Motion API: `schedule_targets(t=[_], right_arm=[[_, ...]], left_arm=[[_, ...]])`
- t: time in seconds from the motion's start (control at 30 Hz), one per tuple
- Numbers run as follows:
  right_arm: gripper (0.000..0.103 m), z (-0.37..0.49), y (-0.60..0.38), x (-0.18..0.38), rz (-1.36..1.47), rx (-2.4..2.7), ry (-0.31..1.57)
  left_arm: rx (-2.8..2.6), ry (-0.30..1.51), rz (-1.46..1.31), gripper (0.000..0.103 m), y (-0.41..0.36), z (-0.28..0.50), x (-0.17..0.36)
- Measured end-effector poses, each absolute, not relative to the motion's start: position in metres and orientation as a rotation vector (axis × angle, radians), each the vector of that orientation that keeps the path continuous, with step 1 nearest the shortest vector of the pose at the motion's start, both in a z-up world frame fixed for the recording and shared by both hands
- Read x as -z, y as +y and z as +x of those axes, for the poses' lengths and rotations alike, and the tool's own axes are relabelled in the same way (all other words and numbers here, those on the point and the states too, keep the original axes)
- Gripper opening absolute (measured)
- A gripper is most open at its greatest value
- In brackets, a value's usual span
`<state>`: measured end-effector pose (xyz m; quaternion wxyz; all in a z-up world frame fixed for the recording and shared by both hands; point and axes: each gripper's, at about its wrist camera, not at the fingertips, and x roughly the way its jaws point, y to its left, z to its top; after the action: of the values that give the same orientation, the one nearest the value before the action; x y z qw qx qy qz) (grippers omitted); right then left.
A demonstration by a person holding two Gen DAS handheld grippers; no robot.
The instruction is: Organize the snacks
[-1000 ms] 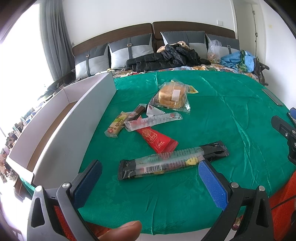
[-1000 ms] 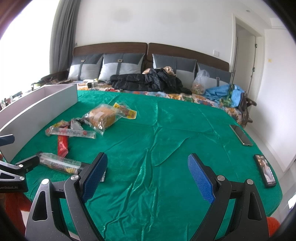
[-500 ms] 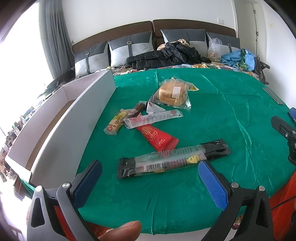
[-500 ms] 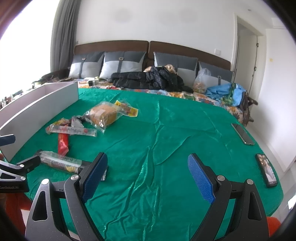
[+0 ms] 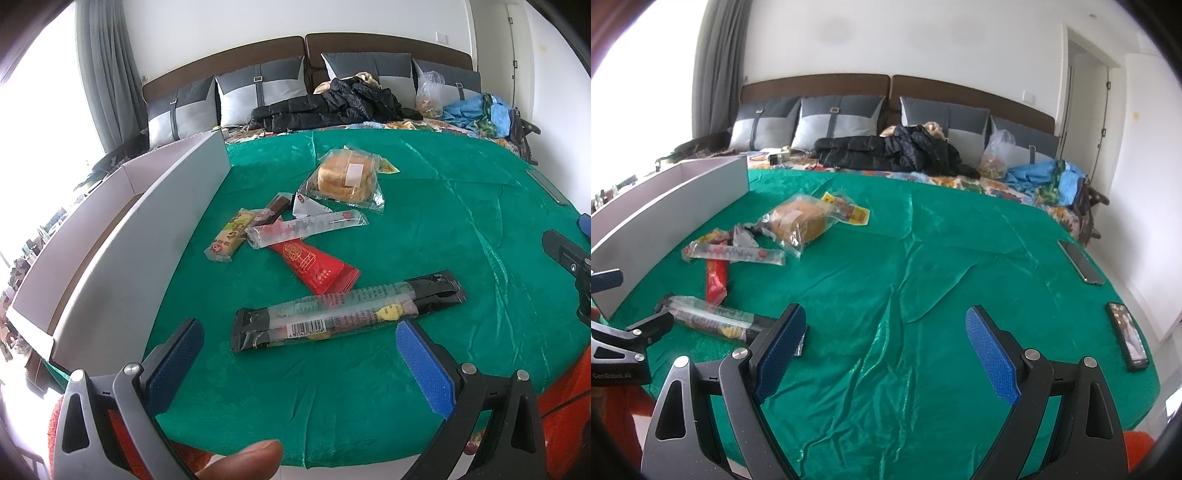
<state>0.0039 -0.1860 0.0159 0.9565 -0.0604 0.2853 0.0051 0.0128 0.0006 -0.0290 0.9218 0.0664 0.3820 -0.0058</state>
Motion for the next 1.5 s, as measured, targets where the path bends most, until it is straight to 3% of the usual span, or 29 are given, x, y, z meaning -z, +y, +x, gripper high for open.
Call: schedule_targets(t=[1.5], right_arm=[[0.091,0.0020,-0.1909,-0.0203,-0.103,-0.015,0.575]], left_arm=[[0.010,0.782,0.153,0.103,-0.0031,0.0098,0.0277]])
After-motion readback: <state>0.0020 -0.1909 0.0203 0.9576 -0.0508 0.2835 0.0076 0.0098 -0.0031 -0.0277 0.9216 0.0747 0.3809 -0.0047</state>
